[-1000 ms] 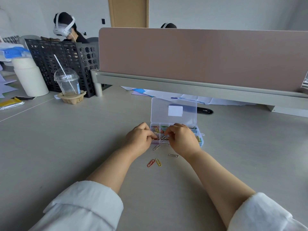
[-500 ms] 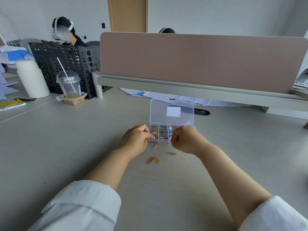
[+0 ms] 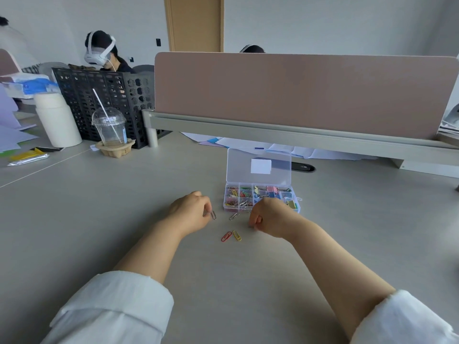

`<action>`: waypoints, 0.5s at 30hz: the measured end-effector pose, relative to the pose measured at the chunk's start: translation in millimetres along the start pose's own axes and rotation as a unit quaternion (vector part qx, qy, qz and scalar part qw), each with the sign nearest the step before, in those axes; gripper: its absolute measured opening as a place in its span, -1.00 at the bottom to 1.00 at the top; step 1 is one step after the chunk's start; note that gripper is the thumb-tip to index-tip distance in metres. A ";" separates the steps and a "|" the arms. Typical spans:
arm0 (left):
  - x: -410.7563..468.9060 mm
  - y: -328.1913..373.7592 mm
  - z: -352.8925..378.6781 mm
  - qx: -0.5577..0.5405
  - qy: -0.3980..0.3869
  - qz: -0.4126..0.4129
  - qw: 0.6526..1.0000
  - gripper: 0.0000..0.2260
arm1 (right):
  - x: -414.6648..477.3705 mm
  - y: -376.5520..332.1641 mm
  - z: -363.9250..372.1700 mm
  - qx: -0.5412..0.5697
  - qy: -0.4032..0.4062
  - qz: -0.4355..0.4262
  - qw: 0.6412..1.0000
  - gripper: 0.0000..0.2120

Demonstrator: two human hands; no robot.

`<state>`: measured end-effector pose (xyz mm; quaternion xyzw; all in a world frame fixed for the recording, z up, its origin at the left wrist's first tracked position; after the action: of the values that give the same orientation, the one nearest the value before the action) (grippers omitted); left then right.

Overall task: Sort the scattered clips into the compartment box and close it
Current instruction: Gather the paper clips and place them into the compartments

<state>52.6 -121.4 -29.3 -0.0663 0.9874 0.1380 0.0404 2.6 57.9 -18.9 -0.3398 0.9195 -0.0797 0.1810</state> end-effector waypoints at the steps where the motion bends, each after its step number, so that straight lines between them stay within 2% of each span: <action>1: -0.4 -2.2 0.3 -0.019 -0.011 0.004 1.000 -0.86 | 0.4 -2.3 1.3 0.009 0.005 -0.009 1.000 -0.70; 5: -1.0 -2.6 -0.4 -0.074 -0.051 0.048 0.995 -0.88 | 3.6 -11.0 9.8 0.039 0.040 -0.038 0.998 -0.71; 8: -0.3 0.5 -1.3 -0.081 -0.048 0.067 0.993 -0.86 | 9.1 -14.7 14.2 0.018 0.038 -0.041 0.998 -0.64; 11: 2.5 1.0 0.1 -0.032 -0.044 0.083 0.995 -0.82 | 11.2 -13.7 14.6 0.029 0.034 -0.041 0.998 -0.68; 15: 4.3 -0.9 -1.3 -0.010 -0.034 0.079 0.996 -0.91 | 9.7 -5.1 11.5 0.057 0.040 -0.011 0.998 -0.79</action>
<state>48.4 -123.1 -28.8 0.0163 0.9862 0.1528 0.0621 3.3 47.4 -30.8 -0.3352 0.9164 -0.1472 0.1619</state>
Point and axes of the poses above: each hand's wrist, its own x-axis towards the middle knuckle, its own z-axis out of the palm, y = z × x, the point moved 3 cm from there along x, towards the middle knuckle, and after that the axes turned 12 degrees about -y, right-handed, at the moved point
